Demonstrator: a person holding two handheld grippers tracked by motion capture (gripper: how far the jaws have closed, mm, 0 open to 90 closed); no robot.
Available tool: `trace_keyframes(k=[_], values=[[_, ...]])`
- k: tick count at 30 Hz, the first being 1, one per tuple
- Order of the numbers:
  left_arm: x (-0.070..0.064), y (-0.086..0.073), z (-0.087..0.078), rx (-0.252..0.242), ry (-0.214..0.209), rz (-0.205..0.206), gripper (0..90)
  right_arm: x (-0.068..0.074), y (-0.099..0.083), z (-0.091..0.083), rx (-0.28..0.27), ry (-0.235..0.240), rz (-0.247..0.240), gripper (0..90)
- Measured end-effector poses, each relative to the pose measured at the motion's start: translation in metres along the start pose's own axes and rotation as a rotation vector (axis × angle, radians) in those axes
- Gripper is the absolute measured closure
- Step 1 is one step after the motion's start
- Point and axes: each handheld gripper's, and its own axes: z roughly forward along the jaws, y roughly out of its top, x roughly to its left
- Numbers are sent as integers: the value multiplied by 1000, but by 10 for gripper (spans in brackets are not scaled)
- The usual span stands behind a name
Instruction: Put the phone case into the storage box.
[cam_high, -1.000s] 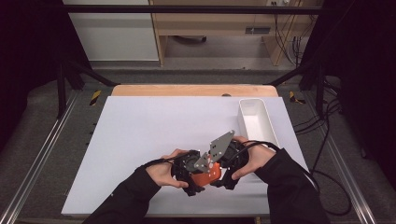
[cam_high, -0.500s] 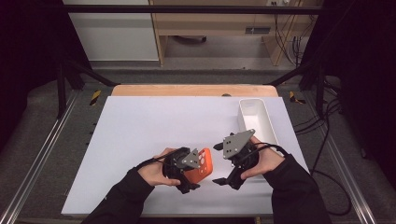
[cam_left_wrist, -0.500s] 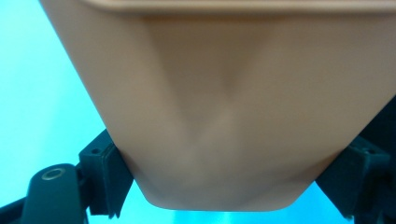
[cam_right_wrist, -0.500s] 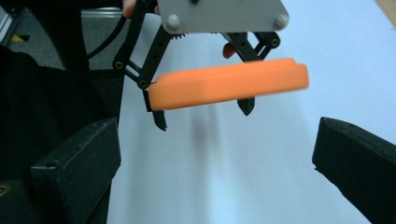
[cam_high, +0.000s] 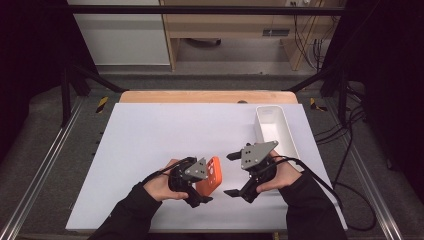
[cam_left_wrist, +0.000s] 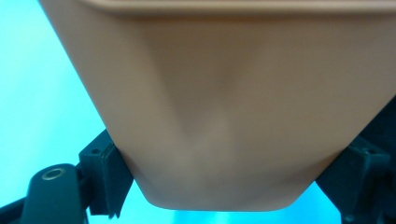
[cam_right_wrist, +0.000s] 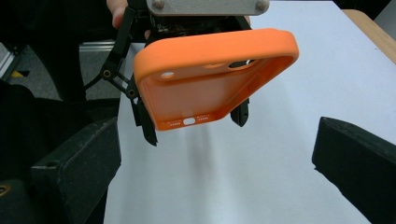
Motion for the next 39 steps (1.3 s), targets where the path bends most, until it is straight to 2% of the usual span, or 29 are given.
trace_keyframes(k=[10, 20, 32, 39], values=[[0, 3, -4, -37, -16, -2, 156, 0, -1, 3, -32, 0, 11, 18], [1, 15, -9, -70, -27, 15, 156, 0, 0, 2, -59, 0, 17, 20], [4, 27, -4, -76, -46, 25, 156, 1, 1, -1, -87, 7, 17, 27], [1, 29, 3, -68, -63, 35, 156, 2, 1, 0, -92, 10, 13, 28]])
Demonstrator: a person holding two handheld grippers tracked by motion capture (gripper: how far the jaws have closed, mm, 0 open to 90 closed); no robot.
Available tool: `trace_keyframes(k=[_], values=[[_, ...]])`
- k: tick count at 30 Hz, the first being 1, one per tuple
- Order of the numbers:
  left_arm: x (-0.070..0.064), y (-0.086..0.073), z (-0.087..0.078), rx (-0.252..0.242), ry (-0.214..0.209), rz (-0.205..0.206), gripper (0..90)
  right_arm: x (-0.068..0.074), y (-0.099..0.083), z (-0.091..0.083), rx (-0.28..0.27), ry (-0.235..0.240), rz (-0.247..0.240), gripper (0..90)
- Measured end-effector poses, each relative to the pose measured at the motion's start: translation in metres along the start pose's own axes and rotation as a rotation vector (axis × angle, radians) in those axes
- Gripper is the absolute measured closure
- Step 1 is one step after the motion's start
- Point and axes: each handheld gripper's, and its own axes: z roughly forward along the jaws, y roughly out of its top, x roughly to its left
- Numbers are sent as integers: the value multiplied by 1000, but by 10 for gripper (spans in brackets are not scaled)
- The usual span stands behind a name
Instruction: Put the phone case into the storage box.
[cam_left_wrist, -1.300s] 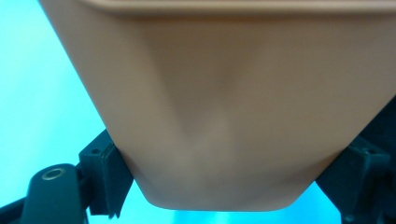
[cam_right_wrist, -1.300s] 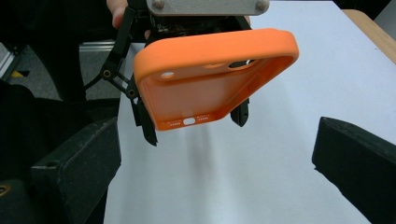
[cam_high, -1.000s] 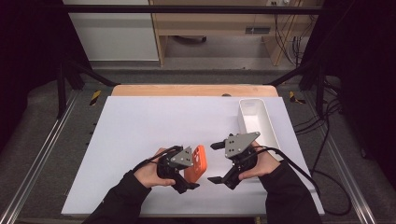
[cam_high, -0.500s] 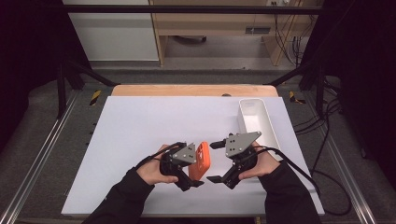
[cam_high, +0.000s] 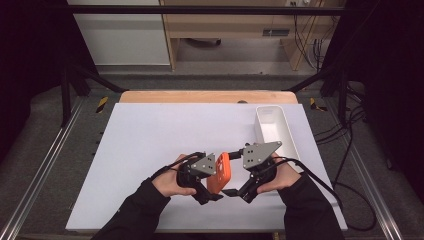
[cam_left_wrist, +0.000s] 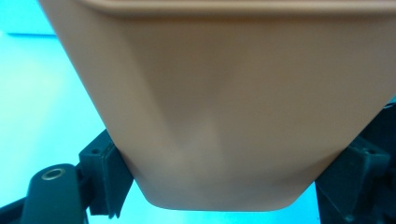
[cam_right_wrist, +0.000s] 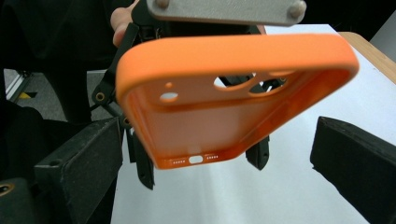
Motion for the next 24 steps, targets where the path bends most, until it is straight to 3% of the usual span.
trace_keyframes(k=[13, 24], values=[[-6, 1, 5, -14, -16, 19, 156, 0, -2, 4, -16, 18, -4, 38], [-7, -9, 9, -55, -27, 1, 156, 1, -5, 11, -24, 36, -10, 47]])
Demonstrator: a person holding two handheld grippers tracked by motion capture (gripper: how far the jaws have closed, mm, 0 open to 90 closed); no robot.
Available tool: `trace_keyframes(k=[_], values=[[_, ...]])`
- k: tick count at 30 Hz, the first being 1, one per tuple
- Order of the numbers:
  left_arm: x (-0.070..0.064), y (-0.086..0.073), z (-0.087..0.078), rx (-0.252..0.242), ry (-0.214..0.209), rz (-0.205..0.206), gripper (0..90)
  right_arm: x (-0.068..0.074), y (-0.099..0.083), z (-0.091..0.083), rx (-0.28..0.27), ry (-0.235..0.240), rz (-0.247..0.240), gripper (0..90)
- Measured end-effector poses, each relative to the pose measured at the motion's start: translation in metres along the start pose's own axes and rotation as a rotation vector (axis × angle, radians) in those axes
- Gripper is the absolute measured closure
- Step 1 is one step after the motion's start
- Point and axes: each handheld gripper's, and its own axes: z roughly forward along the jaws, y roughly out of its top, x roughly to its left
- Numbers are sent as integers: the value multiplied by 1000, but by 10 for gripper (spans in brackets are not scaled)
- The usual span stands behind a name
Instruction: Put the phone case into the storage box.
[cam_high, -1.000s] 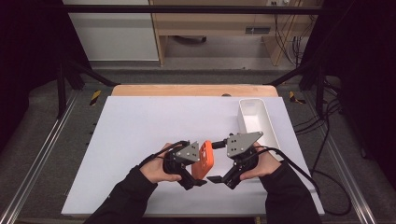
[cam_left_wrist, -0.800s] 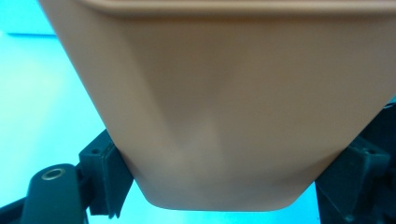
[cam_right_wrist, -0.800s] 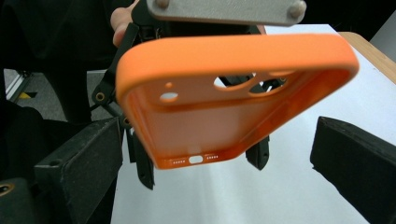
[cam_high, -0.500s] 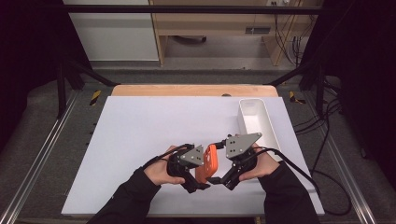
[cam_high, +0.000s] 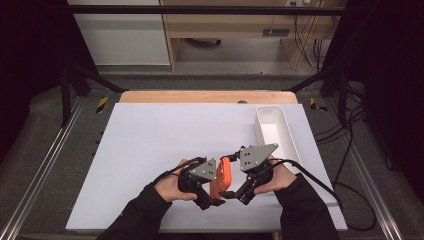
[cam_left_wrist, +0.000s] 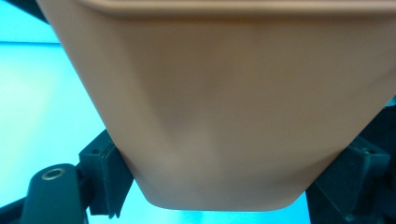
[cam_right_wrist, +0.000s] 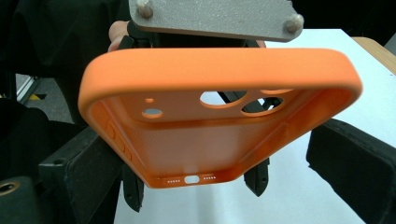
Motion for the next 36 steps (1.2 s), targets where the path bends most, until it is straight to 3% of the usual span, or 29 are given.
trace_keyframes(k=[13, 36], values=[[-1, -3, 2, -18, -1, 6, 156, 0, -1, 3, -22, 46, 11, 125], [-1, -6, 1, -47, 10, 6, 156, -2, -2, 3, -41, 58, 26, 152]])
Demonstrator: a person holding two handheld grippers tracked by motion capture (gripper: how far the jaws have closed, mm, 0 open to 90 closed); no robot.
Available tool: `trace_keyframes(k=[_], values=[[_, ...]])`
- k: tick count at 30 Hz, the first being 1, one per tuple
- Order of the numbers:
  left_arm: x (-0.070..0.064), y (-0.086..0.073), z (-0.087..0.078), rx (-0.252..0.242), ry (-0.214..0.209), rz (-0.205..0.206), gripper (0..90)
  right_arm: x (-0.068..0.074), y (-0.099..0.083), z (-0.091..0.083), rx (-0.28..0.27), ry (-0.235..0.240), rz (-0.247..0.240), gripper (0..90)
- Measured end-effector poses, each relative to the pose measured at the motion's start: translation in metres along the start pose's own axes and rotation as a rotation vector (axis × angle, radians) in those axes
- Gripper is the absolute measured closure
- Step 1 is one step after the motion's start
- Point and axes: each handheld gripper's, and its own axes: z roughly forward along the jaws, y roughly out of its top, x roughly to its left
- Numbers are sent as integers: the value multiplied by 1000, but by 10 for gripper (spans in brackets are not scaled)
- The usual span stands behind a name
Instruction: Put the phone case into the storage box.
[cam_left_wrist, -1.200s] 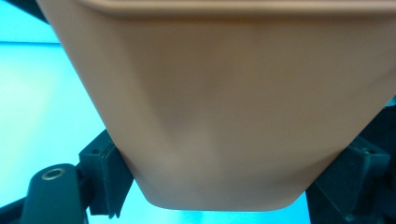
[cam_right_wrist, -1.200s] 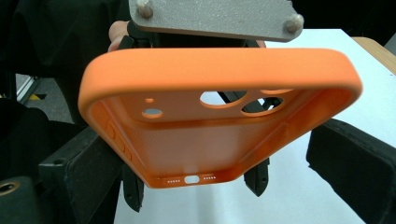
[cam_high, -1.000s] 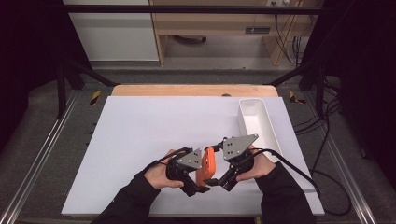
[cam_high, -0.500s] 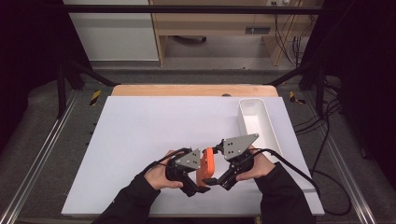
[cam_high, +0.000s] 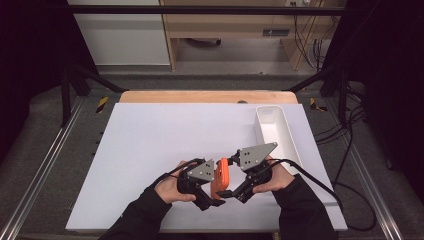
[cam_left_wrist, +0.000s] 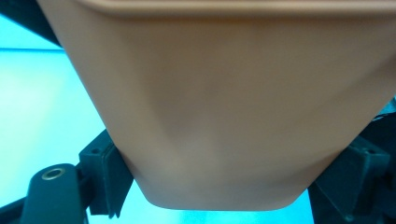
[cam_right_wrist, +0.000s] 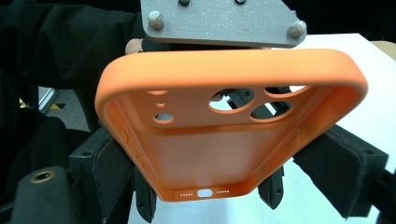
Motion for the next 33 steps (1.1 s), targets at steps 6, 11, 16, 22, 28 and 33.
trace_keyframes(k=[6, 11, 16, 22, 28, 33], values=[[0, 0, 0, 1, 6, 0, 156, 0, -1, 1, -10, -1, 3, 155], [0, -1, 0, 0, 7, 2, 155, 0, -1, 1, -4, -2, 2, 160], [0, -1, 1, 5, 14, -1, 153, 0, -1, 1, -1, -1, 1, 161], [-2, -1, 3, 16, 29, 4, 134, -1, -1, 2, 5, -4, 2, 162], [-4, -1, -1, 11, 43, 6, 74, -1, 0, -1, 7, -16, -4, 161], [-3, -4, -9, -7, 73, -11, 36, -2, 1, -8, 4, -36, -3, 161]])
